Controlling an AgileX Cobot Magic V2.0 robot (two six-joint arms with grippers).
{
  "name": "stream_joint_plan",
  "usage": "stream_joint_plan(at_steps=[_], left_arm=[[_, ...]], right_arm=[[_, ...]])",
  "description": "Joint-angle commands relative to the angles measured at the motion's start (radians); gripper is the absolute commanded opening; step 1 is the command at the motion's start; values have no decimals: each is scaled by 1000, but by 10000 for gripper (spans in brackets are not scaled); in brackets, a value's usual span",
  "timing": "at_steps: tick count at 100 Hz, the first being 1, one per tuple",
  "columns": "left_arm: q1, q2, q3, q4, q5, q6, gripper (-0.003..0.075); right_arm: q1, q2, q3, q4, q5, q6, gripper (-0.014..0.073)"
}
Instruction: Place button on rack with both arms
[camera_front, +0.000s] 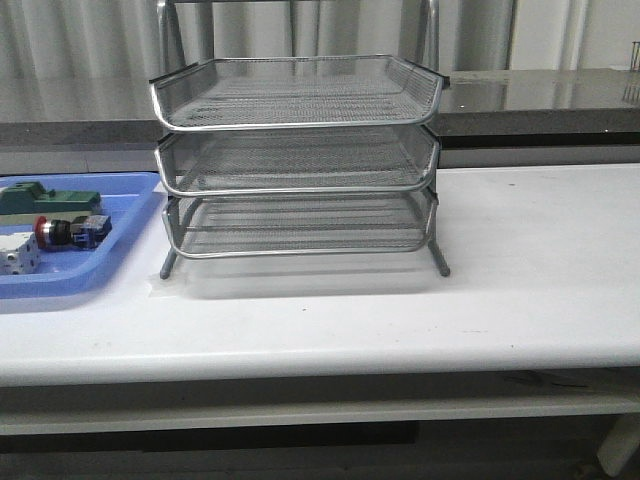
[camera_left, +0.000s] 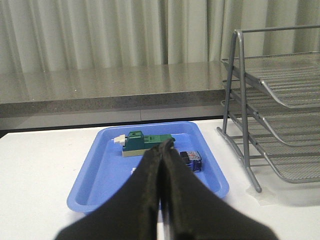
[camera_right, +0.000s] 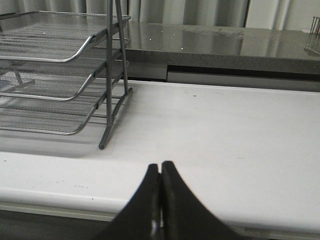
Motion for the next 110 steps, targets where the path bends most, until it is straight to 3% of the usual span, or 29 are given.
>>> stream_joint_plan(at_steps=[1,69,98,110], left_arm=[[1,-31,57,1,-83,-8,-21],[1,-31,57,1,-83,-8,-21],[1,-31,57,1,-83,-8,-21],[1,-31,57,1,-83,-8,-21]], right_arm=[[-5,-20,-20,-4,-86,-3,-60],[-5,-20,-20,-4,-88,-4,-60],[-5,-20,-26,-4,-214,-4,-60],[-5,-14,-77,-3,-185,-3,-60]])
